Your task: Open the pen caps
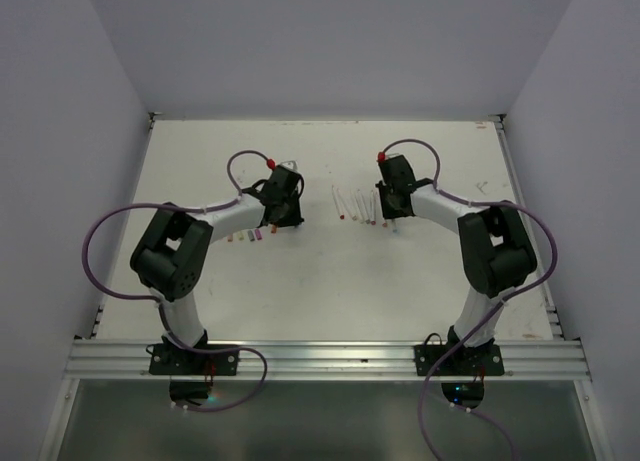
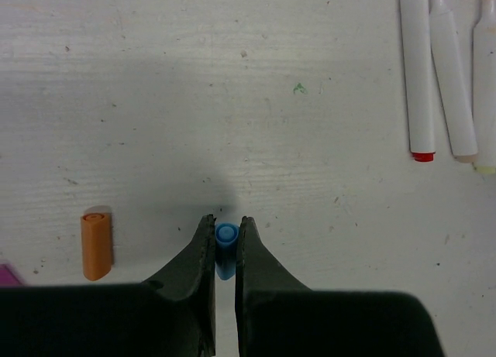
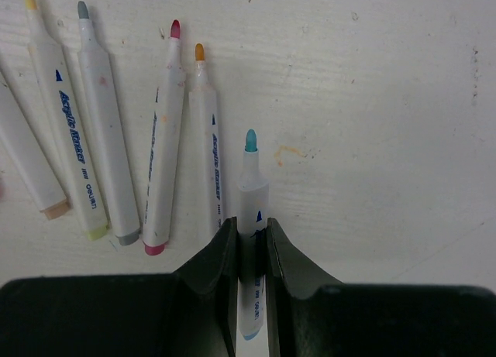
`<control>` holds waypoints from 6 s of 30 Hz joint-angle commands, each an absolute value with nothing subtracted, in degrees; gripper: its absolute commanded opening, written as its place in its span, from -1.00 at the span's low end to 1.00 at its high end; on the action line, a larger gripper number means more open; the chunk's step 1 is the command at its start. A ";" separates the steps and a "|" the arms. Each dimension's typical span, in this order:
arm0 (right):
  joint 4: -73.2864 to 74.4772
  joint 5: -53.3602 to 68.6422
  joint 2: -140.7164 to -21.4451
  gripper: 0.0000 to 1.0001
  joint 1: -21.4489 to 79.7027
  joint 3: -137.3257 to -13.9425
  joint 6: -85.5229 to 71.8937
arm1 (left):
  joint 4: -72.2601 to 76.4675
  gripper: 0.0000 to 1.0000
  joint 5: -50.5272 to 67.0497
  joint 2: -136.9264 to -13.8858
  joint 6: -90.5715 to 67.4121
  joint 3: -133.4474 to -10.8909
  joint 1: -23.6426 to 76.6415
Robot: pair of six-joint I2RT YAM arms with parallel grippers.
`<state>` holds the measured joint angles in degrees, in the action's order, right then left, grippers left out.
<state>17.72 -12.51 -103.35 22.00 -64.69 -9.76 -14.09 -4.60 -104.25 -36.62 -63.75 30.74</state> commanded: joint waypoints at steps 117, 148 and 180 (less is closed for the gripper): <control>23.91 3.69 -100.46 -0.78 -24.27 -52.12 30.58 | -3.34 0.37 9.49 -72.33 -34.89 -47.11 43.15; 39.21 -4.86 -83.52 -1.00 28.74 -74.02 -9.92 | 5.08 0.29 20.47 -74.97 -42.09 -47.64 30.32; 13.45 30.06 -73.21 -1.00 31.02 -59.32 -28.04 | 29.79 0.11 33.49 -82.18 -51.15 -45.88 28.39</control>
<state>16.32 28.29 -75.42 30.44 -58.78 -26.41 27.81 32.88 -81.89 -50.46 -45.50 28.77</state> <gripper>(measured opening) 0.166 0.560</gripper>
